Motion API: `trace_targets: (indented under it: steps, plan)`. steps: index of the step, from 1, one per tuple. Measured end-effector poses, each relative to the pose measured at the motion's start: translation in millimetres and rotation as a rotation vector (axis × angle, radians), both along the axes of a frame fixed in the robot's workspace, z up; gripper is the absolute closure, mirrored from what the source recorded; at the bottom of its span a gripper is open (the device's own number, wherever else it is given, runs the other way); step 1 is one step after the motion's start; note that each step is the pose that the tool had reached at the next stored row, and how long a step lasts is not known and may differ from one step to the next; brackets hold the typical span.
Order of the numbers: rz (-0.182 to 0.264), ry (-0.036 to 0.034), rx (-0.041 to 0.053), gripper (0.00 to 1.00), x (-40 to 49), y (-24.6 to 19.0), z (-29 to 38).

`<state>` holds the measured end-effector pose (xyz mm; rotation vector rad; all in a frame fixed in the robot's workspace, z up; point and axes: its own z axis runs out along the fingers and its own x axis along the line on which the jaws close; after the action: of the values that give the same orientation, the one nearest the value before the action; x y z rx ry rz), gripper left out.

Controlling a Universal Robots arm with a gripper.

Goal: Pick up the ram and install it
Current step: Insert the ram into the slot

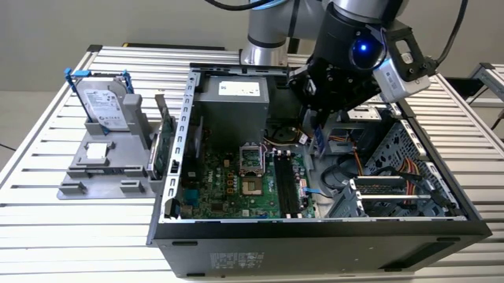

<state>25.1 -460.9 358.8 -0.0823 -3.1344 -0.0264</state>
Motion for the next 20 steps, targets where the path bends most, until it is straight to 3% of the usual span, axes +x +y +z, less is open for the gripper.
trace_targets:
  steps: [10,20]
  plan:
    - [0.000,0.0000,0.0001,1.00,0.0,0.0,-14.2]
    - [0.000,0.0000,0.0001,1.00,-0.4,-0.4,-22.1]
